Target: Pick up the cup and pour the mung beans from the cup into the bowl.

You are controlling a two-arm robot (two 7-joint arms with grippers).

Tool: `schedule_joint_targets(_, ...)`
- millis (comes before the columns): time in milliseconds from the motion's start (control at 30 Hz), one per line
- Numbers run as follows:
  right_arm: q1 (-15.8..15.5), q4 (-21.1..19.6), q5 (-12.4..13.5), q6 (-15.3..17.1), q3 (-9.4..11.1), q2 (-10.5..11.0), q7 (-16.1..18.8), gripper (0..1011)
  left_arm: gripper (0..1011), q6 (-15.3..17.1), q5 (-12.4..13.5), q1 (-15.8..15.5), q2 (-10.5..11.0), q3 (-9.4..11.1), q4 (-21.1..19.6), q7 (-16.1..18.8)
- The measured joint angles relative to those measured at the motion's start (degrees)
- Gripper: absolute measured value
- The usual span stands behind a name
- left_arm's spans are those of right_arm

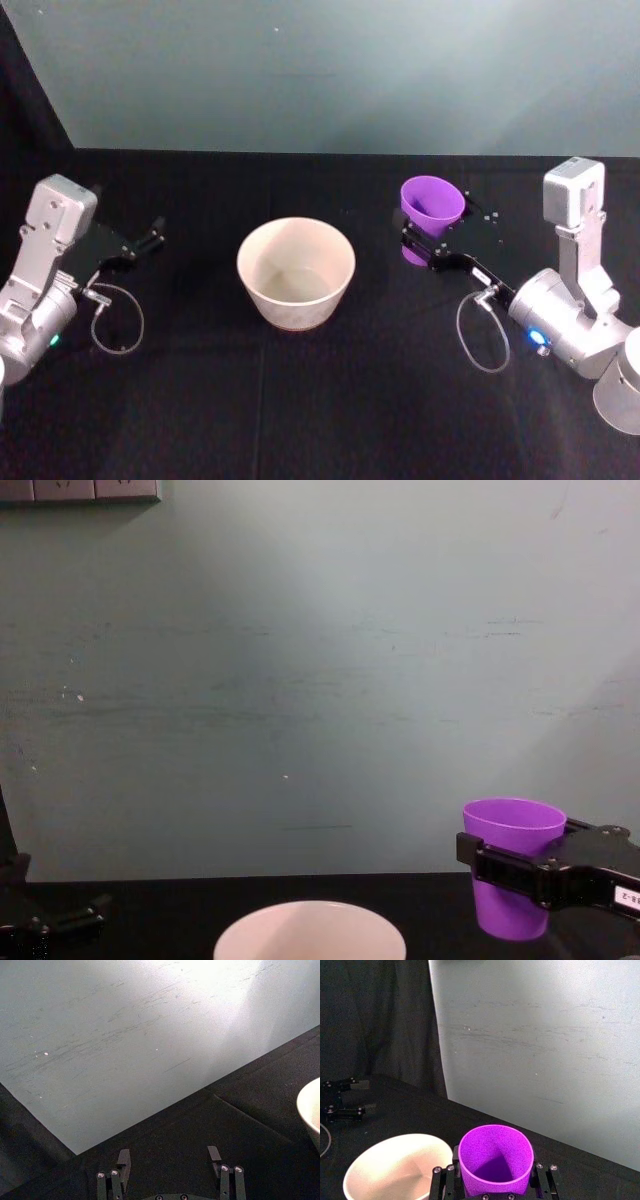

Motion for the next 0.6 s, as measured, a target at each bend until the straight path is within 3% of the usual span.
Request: schedule_joint_targets(600,-0.04,0.0,0.0,-0.06,0.0,0.0,-0.02,729,1000,0.0,0.0,0.0,0.0,0.0,0.0,0.0)
